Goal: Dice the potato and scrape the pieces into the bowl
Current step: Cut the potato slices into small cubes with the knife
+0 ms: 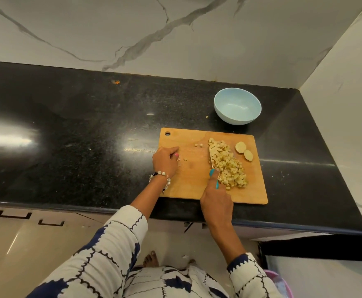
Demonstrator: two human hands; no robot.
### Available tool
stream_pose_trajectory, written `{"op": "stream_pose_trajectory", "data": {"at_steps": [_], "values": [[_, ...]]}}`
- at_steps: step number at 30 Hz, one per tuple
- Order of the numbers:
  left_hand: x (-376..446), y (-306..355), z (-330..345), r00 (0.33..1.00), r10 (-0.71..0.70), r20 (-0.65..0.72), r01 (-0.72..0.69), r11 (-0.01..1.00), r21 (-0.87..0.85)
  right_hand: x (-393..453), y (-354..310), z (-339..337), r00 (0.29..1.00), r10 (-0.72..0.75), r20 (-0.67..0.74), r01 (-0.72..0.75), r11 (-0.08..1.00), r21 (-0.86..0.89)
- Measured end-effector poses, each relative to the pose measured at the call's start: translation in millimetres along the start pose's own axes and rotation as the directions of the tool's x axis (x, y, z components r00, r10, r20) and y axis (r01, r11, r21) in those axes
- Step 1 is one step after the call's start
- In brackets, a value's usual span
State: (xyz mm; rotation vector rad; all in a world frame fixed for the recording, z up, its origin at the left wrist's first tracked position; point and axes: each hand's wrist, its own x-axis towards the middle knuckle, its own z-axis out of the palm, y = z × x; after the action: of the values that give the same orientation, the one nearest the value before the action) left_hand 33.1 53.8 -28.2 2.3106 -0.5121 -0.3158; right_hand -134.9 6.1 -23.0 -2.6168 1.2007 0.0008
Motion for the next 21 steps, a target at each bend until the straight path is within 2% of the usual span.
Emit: {"op": "stream_pose_trajectory", "data": {"at_steps": [4,7,9,12,15,18,21], "values": [[1,1,3,1.0,-0.003,0.005,0.003,1.0,0.006,-2,7,-1,0.988,-0.084,-0.13,0.105,0.982,0.16],[1,0,3,1.0,-0.003,0.007,0.003,1.0,0.001,-12,4,2,0.968,-0.235,-0.089,0.249,0.941,0.23],[1,0,2,1.0,-0.005,0.006,0.005,1.0,-0.001,-21,1,4,0.956,-0.289,-0.053,0.294,0.941,0.166],[2,0,1,1.0,-0.01,0.009,0.01,1.0,-0.006,-23,4,7,0.98,-0.19,-0.055,0.196,0.971,0.134],[1,0,2,1.0,-0.013,0.007,0.014,1.0,-0.011,-13,5,3,0.988,-0.077,-0.131,0.097,0.983,0.154],[2,1,5,1.0,-0.027,0.004,0.027,1.0,-0.006,5,-4,1,0.978,-0.114,-0.173,0.143,0.976,0.165],[2,3,6,0.999,-0.036,0.002,0.036,0.999,-0.019,19,-11,0,0.987,-0.115,-0.113,0.13,0.983,0.132]]}}
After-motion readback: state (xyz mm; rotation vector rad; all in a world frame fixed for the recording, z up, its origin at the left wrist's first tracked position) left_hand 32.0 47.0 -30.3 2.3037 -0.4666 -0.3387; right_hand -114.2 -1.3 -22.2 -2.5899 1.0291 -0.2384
